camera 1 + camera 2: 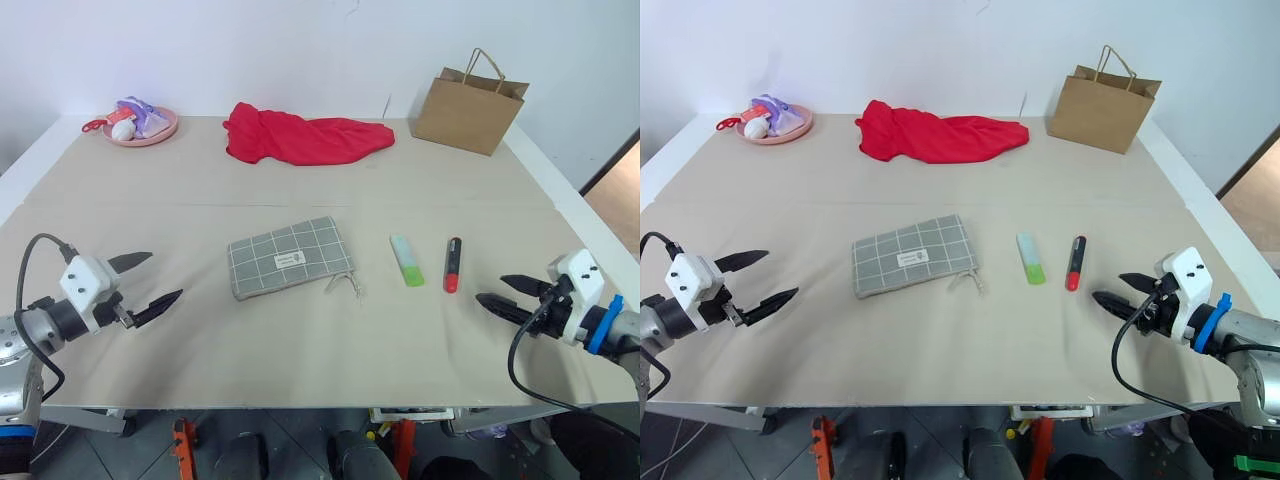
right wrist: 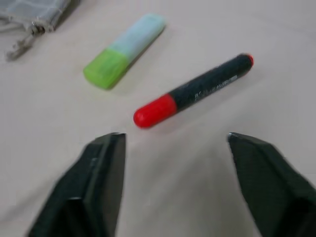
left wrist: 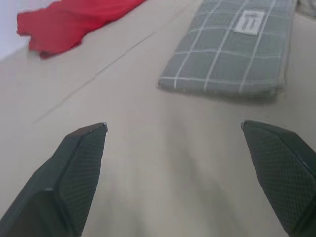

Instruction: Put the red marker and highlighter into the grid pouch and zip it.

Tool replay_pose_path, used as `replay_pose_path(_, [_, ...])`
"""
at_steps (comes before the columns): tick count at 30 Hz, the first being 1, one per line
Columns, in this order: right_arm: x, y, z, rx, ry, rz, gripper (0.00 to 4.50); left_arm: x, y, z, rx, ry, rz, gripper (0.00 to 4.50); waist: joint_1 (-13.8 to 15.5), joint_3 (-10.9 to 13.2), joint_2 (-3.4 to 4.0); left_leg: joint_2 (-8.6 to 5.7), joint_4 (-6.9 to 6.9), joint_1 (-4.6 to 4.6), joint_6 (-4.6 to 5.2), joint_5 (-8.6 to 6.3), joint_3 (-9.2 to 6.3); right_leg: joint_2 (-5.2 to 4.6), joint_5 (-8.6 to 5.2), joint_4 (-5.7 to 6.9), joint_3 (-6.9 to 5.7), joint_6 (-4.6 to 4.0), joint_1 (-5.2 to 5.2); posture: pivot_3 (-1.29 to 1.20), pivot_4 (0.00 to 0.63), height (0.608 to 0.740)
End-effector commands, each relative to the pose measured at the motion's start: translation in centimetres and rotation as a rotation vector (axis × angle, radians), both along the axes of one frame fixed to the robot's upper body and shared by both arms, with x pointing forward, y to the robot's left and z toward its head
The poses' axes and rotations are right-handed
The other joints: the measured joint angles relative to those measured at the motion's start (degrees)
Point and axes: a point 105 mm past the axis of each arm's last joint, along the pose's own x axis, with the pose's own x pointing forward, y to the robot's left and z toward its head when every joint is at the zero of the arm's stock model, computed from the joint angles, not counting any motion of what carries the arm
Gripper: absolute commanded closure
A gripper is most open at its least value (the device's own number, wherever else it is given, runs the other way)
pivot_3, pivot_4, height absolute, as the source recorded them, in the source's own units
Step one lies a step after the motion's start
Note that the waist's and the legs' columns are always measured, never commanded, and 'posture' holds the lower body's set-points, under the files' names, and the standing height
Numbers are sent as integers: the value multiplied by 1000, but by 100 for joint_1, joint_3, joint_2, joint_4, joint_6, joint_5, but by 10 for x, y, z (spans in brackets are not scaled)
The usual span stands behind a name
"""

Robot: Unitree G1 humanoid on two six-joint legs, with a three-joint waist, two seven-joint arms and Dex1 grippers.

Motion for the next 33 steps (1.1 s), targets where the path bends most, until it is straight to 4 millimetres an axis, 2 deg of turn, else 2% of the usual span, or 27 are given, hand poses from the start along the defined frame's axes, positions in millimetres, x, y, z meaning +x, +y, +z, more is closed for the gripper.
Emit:
replay_pose_path(1, [10, 12, 24, 101, -80, 19, 2466, 6, -1, 11, 61, -94, -22, 0, 1, 0, -1, 0, 0, 0, 0, 0, -1, 0, 0, 0, 0, 0, 0, 0, 150, 740])
replay_pose_path(2, [12, 19, 27, 106, -87, 43, 3054, 7, -3, 11, 63, -94, -30, 0, 1, 0, -1, 1, 0, 0, 0, 0, -3, 1, 0, 0, -3, 1, 2, 0, 150, 740])
replay_pose_path(3, [13, 25, 29, 108, -94, 64, 3199, 7, -5, 10, 63, -94, -40, 0, 2, 1, -1, 1, 0, 0, 0, 0, -3, 1, 0, 0, -4, 1, 1, 0, 150, 740])
replay_pose_path(6, [19, 46, 41, 142, -125, 135, 4410, 9, -11, 11, 62, -101, -64, 0, 2, 0, 0, 1, 1, -1, 0, 0, -5, 1, 2, 0, -5, 6, 2, 0, 150, 740])
replay_pose_path(9, [23, 70, 49, 157, -145, 215, 4410, 9, -17, 11, 64, -104, -92, 0, 2, 0, 0, 1, 1, -1, 0, 0, -4, 1, 3, 0, -3, 6, 2, 0, 150, 740])
replay_pose_path(10, [28, 84, 51, 153, -155, 256, 4410, 10, -21, 10, 78, -109, -111, 0, -11, 1, 0, 0, 1, -1, 0, 0, -3, 1, 3, 1, -2, 7, 2, 0, 150, 740])
replay_pose_path(14, [60, 123, 58, 88, -216, 303, 4410, 13, -33, 8, 189, -152, -176, 0, -24, 1, 1, 14, 3, 0, 0, 0, -6, 21, 5, 1, -4, 9, 0, 0, 150, 740])
replay_pose_path(17, [77, 151, 63, 35, -263, 338, 4410, 16, -40, 7, 252, -191, -211, 0, -17, 2, 2, 18, 7, -2, 0, 3, -2, 33, 19, 2, -3, -1, -7, 0, 150, 740])
replay_pose_path(20, [89, 182, 55, 3, -257, 383, 4410, 19, -49, 6, 287, -227, -248, 0, -6, 2, 2, 22, 7, -2, 0, 3, 6, 34, 32, 3, -4, -33, -6, 0, 150, 740])
replay_pose_path(22, [94, 203, 40, -50, -239, 427, 4410, 22, -58, 6, 300, -242, -280, 0, -4, 1, 2, 21, 4, -10, -1, 3, 10, 33, 30, 4, -5, -35, -11, 0, 150, 740])
replay_pose_path(26, [99, 221, 22, -102, -208, 460, 4410, 23, -66, 4, 320, -249, -317, 0, 4, 1, 1, 20, 2, -22, 0, 2, 10, 34, 28, 4, -7, -37, -21, 0, 150, 740])
replay_pose_path(28, [101, 226, 14, -128, -197, 482, 4410, 24, -68, 3, 320, -252, -327, 0, 4, 1, 1, 13, 9, -64, 0, 1, 11, 30, 30, 27, -4, -34, -67, 0, 150, 740])
replay_pose_path(33, [108, 224, -8, -301, -206, 495, 4410, 24, -70, 1, 326, -256, -349, 0, -4, 1, 1, 10, 22, -80, -2, 3, 8, 34, 30, 66, -6, -37, -95, 0, 150, 740])
